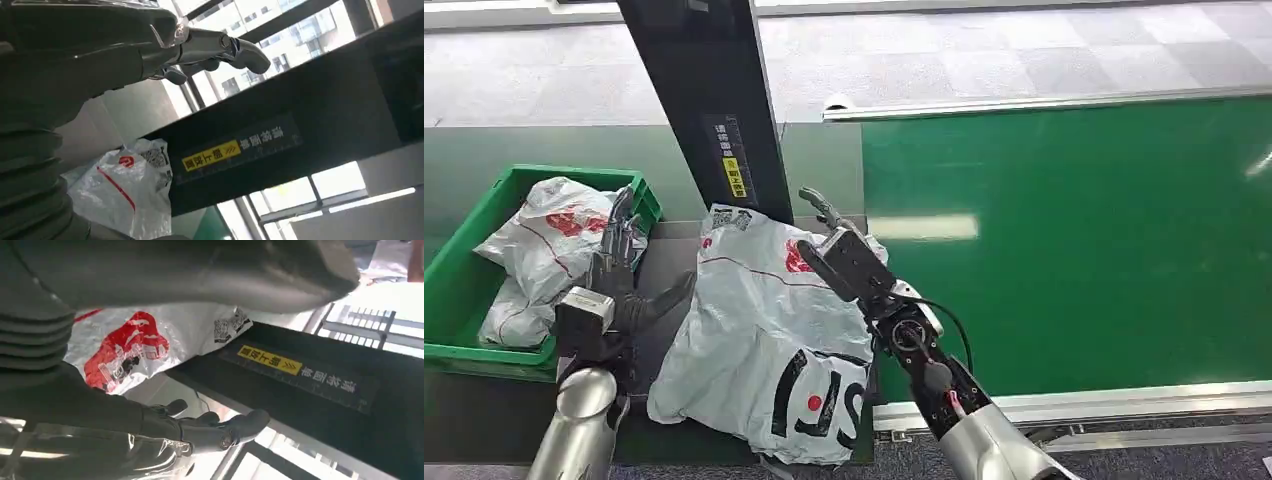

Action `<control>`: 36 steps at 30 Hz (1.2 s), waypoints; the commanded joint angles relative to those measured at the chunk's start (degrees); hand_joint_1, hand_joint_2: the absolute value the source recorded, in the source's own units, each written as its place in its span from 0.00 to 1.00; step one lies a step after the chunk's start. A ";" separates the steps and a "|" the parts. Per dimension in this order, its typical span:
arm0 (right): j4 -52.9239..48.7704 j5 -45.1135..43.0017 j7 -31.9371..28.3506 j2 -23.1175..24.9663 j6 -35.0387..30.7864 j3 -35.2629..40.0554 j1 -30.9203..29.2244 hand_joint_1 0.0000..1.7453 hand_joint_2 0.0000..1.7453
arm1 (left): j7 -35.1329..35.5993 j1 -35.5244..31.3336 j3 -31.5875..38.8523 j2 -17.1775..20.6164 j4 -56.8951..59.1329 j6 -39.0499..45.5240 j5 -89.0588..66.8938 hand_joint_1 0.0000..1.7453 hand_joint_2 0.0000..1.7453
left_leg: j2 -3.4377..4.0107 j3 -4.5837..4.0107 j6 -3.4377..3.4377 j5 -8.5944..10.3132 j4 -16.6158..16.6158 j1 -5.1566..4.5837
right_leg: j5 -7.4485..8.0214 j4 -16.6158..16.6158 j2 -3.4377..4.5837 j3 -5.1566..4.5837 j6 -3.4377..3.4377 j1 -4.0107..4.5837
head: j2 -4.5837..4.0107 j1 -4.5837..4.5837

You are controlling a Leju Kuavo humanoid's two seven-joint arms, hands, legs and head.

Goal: Moved the parcel from conveyor to table for the left to box.

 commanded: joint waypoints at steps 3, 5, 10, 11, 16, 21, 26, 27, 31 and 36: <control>-19.73 -1.80 0.24 -7.57 -6.16 -5.15 5.67 0.00 0.00 | 4.19 -1.05 -13.25 1.83 1.87 -1.56 -8.86 0.00 1.00 | -0.28 -0.09 0.04 0.08 -0.03 0.02 | 0.00 -0.10 -0.40 0.06 -0.06 0.04 | -0.02 0.02; -22.54 -1.69 0.53 -8.49 -6.84 -6.76 7.17 0.00 0.00 | 5.18 -1.69 -15.31 2.60 2.10 -1.72 -11.51 0.00 1.00 | -0.36 -0.11 0.05 0.09 -0.01 0.02 | -0.01 -0.11 -0.48 0.07 -0.06 0.03 | 0.00 0.02; -31.87 -1.02 0.17 -10.59 -9.41 -13.01 13.50 0.00 0.00 | 8.19 -5.68 -22.02 4.62 7.10 -3.54 -18.97 0.00 1.00 | -0.32 -0.09 0.02 0.06 0.02 -0.01 | -0.03 -0.05 -0.39 0.04 -0.05 -0.02 | 0.00 0.02; -33.12 -0.96 0.16 -10.83 -9.58 -14.02 14.51 0.00 0.00 | 8.60 -6.70 -23.15 4.96 8.89 -3.75 -19.75 0.00 1.00 | -0.46 -0.12 0.02 0.11 -0.01 0.00 | -0.03 -0.09 -0.56 0.07 -0.07 0.00 | 0.00 -0.02; -37.42 -0.91 -1.77 -11.87 -10.36 -16.38 18.73 0.00 0.00 | 9.92 -11.07 -26.42 5.45 18.86 -3.03 -22.39 0.00 1.00 | -0.45 -0.05 0.03 0.15 -0.09 0.00 | 0.02 -0.18 -0.57 0.14 -0.09 0.00 | 0.00 0.00; -39.49 -3.64 -3.46 -12.47 -8.39 -15.60 21.06 0.00 0.00 | 10.49 -14.28 -28.27 5.77 29.30 -0.38 -24.83 0.00 1.00 | -0.18 0.02 0.02 0.05 -0.04 -0.04 | 0.00 -0.09 -0.26 0.09 -0.05 -0.04 | 0.00 0.02; -43.55 -5.95 -4.18 -12.67 -4.65 -13.03 22.19 0.00 0.00 | 9.86 -19.11 -30.08 5.19 41.62 1.95 -26.96 0.00 1.00 | -0.11 -0.01 0.01 0.05 -0.02 -0.03 | 0.01 -0.06 -0.20 0.04 -0.06 -0.04 | 0.00 0.00; -44.78 -5.83 -4.14 -12.71 -4.65 -12.49 22.26 0.00 0.00 | 10.35 -21.04 -31.08 5.04 46.17 3.81 -28.94 0.00 1.00 | -0.14 -0.03 0.02 0.09 -0.05 -0.01 | 0.05 -0.11 -0.27 0.05 -0.10 0.00 | 0.00 0.00; -44.62 -5.35 -3.88 -12.72 -4.97 -11.91 21.31 0.00 0.00 | 10.98 -24.17 -31.86 4.29 53.82 5.34 -31.07 0.00 1.00 | -0.07 -0.02 0.02 0.05 -0.01 -0.03 | 0.03 -0.05 -0.15 0.04 -0.05 -0.04 | 0.00 0.00; -41.15 -5.29 -3.69 -12.32 -6.02 -12.13 19.56 0.00 0.00 | 9.56 -25.27 -31.45 3.02 58.61 3.94 -31.18 0.00 1.00 | 0.06 0.22 0.01 0.06 -0.05 -0.04 | 0.08 -0.06 -0.02 0.28 -0.05 -0.04 | 0.00 0.00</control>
